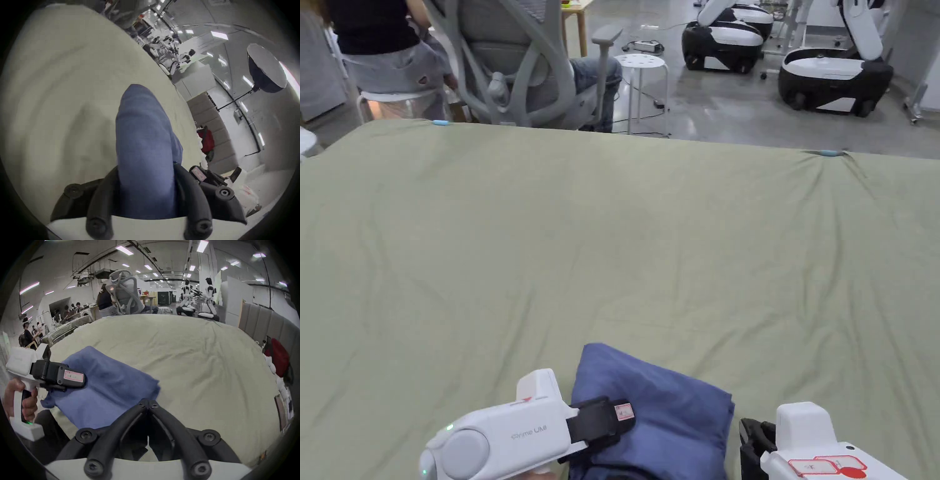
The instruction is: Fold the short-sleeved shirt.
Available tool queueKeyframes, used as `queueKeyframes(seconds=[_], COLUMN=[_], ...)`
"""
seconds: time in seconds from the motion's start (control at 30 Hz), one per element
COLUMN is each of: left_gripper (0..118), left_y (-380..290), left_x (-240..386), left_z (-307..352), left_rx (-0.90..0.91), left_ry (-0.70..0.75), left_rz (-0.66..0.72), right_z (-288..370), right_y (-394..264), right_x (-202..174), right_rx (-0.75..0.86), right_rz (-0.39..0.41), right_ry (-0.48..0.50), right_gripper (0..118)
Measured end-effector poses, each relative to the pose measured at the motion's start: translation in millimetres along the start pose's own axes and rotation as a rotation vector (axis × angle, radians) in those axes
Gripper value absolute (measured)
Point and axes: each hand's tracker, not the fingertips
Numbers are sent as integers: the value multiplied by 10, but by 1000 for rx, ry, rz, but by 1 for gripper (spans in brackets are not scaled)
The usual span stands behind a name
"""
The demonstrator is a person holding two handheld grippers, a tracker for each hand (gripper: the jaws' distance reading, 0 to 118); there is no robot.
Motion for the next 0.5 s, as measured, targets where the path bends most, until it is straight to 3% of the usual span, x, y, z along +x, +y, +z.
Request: queueKeyframes(seconds=[0.5], left_gripper=[28], left_y=[1052], left_x=[-1547], left_z=[1614], left_rx=[110], left_ry=[170], left_rz=[27], right_z=[-730], right_y=[658], right_x=[-1865], right_rx=[66], right_rz=[150], right_ry=[189], right_gripper=[0])
